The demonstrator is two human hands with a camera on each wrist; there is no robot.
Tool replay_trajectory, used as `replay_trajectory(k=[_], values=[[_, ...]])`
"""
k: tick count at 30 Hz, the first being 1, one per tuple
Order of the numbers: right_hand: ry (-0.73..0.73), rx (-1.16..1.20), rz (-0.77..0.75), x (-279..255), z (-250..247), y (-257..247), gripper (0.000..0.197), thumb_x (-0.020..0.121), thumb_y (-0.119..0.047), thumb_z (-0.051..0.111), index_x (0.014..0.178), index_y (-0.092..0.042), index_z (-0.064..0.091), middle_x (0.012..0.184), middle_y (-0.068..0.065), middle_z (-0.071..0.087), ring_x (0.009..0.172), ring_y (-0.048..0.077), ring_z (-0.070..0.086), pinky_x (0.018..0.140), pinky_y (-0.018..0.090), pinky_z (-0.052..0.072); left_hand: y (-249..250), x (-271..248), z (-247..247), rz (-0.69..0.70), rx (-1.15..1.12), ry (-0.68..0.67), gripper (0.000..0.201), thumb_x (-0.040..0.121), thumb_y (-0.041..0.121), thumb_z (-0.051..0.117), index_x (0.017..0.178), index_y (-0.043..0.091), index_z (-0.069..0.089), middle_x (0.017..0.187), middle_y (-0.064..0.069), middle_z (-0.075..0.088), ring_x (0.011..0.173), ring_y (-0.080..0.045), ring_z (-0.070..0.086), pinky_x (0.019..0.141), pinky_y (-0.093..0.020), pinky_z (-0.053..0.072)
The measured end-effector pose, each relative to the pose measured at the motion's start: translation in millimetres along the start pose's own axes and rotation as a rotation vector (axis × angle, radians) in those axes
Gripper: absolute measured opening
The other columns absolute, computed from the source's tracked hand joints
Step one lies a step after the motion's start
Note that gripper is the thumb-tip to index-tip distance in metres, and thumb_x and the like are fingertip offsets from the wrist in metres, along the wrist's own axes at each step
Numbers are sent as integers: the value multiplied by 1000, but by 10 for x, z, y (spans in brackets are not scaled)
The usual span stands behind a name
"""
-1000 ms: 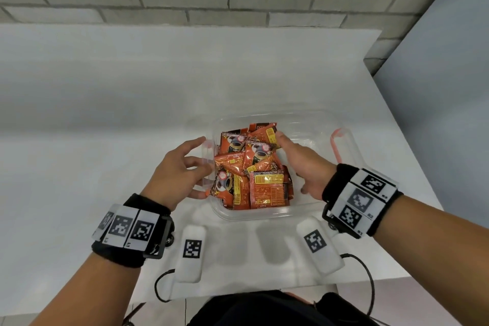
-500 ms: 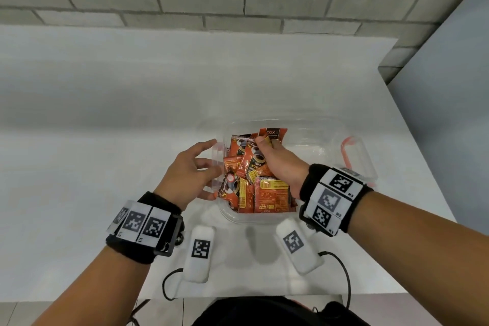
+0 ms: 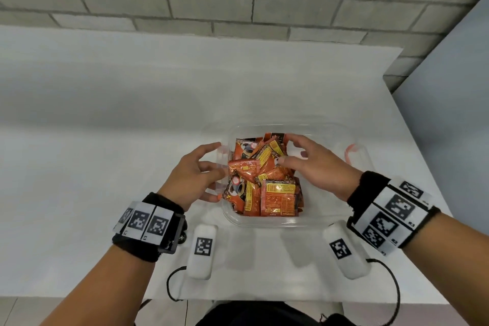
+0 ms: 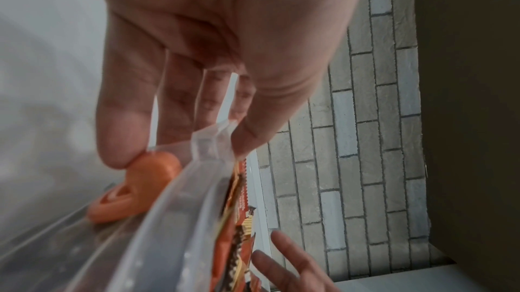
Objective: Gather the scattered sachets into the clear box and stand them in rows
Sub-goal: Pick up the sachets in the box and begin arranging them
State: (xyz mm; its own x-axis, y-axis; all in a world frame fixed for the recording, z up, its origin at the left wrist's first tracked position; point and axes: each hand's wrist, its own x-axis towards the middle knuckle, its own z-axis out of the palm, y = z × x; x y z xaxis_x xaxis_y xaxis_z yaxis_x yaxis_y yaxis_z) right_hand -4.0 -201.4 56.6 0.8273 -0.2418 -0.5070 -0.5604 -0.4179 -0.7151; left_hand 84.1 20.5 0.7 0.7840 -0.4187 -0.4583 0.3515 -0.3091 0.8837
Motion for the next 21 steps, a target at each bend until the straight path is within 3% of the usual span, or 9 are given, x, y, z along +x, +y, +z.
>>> replay_trajectory(k=[1,4,8,15,21], values=[[-17,-102,-50,-21,-14,-17,65,91,-31,62,147,-28,29,137,-9,39,116,6,40,64,4,35,-3,-2,-1,0,-2,1,54,88,8,67,133,31,50,99,-10,70,65,-18,67,52,-32,55],[-109,-293,-97,-31,10,6,83,83,-23,72,149,-28,22,144,-1,34,123,15,41,82,13,34,-2,-9,1,2,1,3,54,88,8,67,134,31,50,99,-11,70,65,-18,67,53,-32,55],[-125,-410,-140,-45,106,64,89,81,-16,73,151,-28,19,135,3,37,104,11,41,70,7,34,-2,-14,0,7,9,4,54,88,10,67,134,31,49,99,-11,71,68,-20,69,54,-32,56],[-65,-418,-213,-81,124,54,86,80,-13,74,149,-29,24,132,-2,37,96,7,38,61,3,32,-20,-13,1,15,16,7,55,88,11,67,135,31,48,98,-11,71,69,-21,69,54,-33,56],[-33,-402,-205,-176,158,48,84,81,-14,74,148,-28,25,121,-4,41,94,6,42,63,5,34,-24,-1,-1,16,10,2,53,89,10,67,134,30,48,96,-10,71,67,-20,69,54,-33,56]])
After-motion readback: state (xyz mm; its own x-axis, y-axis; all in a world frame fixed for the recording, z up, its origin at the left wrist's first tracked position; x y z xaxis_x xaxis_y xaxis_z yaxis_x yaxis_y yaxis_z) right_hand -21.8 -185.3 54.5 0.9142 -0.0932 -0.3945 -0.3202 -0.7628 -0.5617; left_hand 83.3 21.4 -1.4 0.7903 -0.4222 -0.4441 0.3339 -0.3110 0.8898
